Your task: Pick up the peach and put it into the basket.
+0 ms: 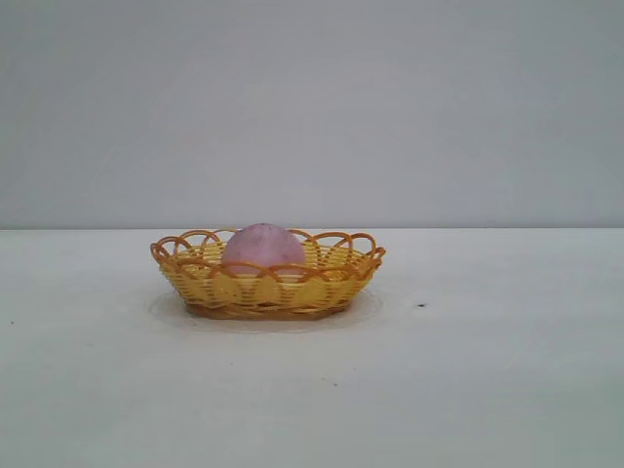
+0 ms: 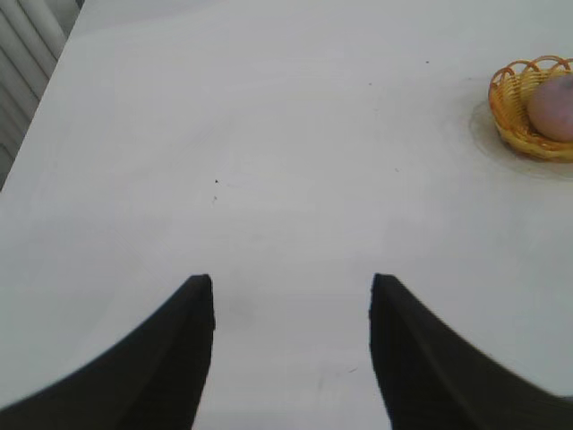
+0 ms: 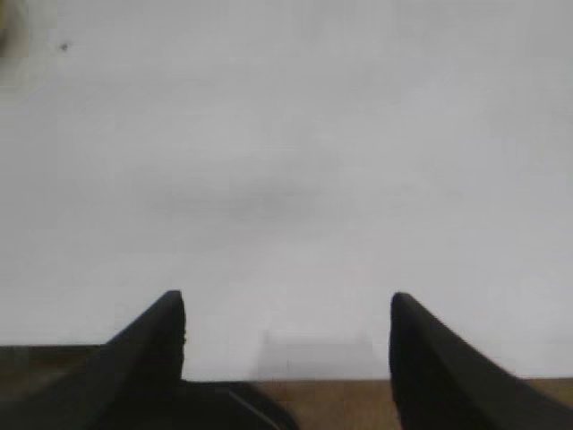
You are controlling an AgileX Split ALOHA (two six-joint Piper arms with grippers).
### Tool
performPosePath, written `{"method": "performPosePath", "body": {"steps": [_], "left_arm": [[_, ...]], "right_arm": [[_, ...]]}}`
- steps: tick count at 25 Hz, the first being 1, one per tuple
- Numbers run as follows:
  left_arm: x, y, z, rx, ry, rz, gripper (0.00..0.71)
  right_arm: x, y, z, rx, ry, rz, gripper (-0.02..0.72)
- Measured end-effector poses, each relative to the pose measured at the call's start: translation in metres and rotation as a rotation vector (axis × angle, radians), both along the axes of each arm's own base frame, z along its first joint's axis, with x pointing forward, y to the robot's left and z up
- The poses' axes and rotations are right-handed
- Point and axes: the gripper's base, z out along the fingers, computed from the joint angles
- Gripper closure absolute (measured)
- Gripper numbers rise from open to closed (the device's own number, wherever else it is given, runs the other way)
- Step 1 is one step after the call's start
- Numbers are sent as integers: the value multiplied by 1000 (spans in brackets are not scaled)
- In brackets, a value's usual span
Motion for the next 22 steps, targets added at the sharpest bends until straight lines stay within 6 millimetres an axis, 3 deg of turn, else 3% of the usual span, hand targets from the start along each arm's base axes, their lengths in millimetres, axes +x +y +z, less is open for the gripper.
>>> {"method": "performPosePath", "body": {"steps": [6,22], "left_arm": [[0,0,0,0,2,0,371],[1,0,-2,0,6,0,371]], "right_arm": [[-42,-2,3,15,-272,24,283],[-44,1,3,5,-282,70,283]]}}
